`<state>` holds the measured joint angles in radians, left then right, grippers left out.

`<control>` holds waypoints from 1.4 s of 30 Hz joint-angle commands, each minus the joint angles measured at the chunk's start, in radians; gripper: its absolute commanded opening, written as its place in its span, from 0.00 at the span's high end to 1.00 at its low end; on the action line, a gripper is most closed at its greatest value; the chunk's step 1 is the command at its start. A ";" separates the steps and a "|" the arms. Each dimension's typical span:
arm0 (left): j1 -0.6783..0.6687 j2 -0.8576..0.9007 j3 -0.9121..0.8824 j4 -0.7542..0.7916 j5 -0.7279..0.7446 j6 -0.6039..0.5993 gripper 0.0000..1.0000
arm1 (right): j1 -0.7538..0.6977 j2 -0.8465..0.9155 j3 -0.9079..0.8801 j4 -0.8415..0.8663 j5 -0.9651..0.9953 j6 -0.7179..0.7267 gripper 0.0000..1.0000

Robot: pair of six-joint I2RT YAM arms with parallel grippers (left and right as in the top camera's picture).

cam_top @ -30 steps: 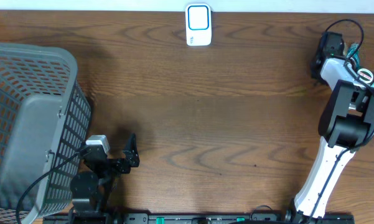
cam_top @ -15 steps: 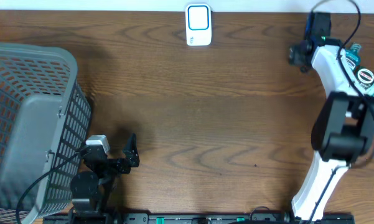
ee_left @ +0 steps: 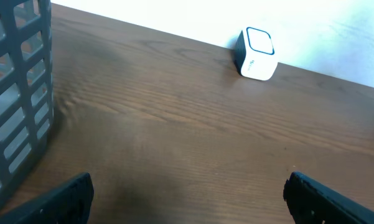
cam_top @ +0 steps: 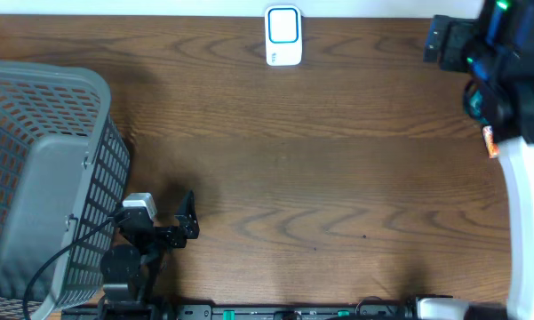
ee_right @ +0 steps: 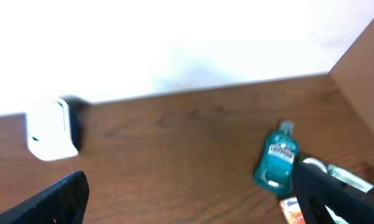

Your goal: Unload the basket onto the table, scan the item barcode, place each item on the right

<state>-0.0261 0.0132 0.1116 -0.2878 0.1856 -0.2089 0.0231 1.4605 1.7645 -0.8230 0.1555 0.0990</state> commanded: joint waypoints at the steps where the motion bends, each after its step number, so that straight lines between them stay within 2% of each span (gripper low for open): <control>1: 0.005 -0.003 -0.015 -0.023 0.013 0.006 0.02 | 0.004 -0.082 0.006 -0.008 -0.008 0.024 0.01; 6: 0.005 -0.003 -0.015 -0.023 0.013 0.006 0.02 | 0.004 -0.170 0.006 -0.008 -0.008 0.024 0.01; 13: 0.005 -0.003 -0.015 -0.023 0.013 0.006 0.02 | 0.004 -0.191 0.006 -0.010 -0.008 0.024 0.01; 19: 0.005 -0.003 -0.015 -0.023 0.013 0.006 0.02 | 0.001 -0.267 0.006 -0.127 0.006 0.011 0.01; 30: 0.005 -0.003 -0.015 -0.023 0.013 0.006 0.02 | 0.005 -0.633 0.003 -0.294 -0.005 0.013 0.01; 42: 0.005 -0.003 -0.015 -0.023 0.013 0.006 0.02 | 0.004 -0.998 -0.111 -0.311 -0.027 0.013 0.01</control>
<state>-0.0261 0.0132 0.1116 -0.2878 0.1856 -0.2089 0.0231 0.5117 1.6962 -1.1297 0.1413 0.1066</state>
